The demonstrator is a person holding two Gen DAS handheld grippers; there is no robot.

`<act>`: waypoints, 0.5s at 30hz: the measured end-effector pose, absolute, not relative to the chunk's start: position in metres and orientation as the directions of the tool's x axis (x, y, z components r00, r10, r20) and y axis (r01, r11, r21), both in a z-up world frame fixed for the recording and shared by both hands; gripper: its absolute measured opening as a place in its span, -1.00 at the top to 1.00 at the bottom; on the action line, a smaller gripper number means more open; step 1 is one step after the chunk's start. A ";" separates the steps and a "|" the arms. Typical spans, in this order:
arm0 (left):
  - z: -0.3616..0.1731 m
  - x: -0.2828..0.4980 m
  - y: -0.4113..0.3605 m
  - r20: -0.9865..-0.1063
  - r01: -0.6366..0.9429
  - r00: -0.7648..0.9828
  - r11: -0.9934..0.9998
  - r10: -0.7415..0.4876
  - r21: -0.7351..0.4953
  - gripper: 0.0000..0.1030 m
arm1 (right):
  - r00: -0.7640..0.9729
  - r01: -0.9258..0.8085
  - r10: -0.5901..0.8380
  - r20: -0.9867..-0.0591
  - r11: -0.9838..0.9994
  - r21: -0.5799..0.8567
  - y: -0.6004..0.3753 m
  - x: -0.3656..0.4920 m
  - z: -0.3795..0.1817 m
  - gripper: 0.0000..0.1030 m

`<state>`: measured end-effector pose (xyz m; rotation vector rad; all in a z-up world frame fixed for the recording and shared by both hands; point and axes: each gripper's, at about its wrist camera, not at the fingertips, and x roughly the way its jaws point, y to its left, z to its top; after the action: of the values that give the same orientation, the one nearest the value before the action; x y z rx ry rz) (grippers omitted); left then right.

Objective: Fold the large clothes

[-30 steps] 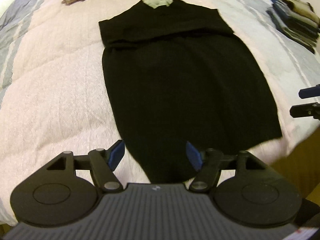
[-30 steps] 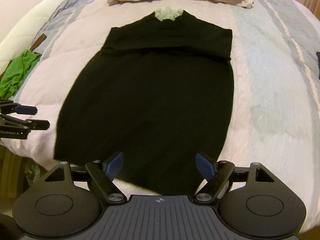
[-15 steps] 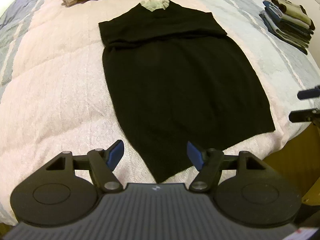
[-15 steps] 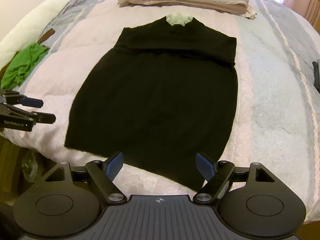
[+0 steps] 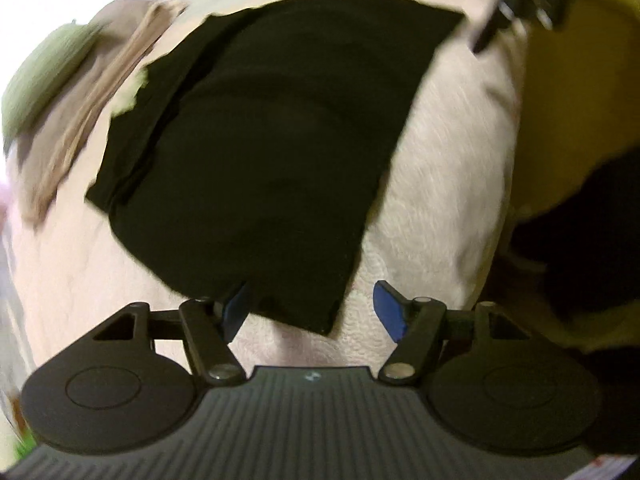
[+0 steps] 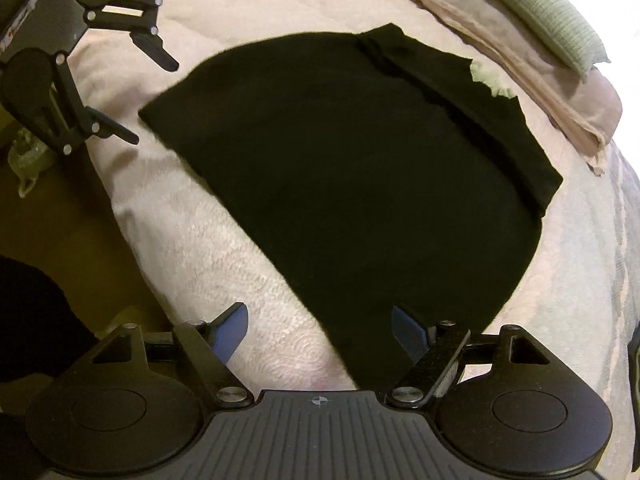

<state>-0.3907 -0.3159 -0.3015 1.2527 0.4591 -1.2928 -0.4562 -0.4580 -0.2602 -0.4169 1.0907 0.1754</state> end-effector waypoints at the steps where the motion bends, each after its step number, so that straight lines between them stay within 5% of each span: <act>1: -0.308 -0.392 -0.318 -0.834 0.862 0.316 -0.231 -0.453 0.452 -0.19 | 0.465 -0.340 -0.067 -0.883 0.907 -0.248 -0.459 -0.456 -0.264 -0.49; 6: -0.335 -0.391 -0.322 -0.807 0.751 0.365 -0.366 -0.464 0.550 -0.16 | 0.477 -0.347 -0.071 -0.876 0.901 -0.262 -0.462 -0.456 -0.276 -0.49; 10: -0.334 -0.390 -0.325 -0.793 0.707 0.357 -0.412 -0.493 0.574 0.66 | 0.495 -0.353 -0.098 -0.863 0.885 -0.303 -0.469 -0.459 -0.274 -0.49; 15: -0.302 -0.374 -0.337 -0.803 0.815 0.318 -0.287 -0.505 0.503 0.85 | 0.531 -0.388 -0.100 -0.842 0.854 -0.346 -0.469 -0.474 -0.272 -0.49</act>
<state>-0.3738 -0.3371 -0.3023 1.3237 0.3196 -1.3267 -0.4736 -0.4692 -0.2717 -0.5415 1.0091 0.1823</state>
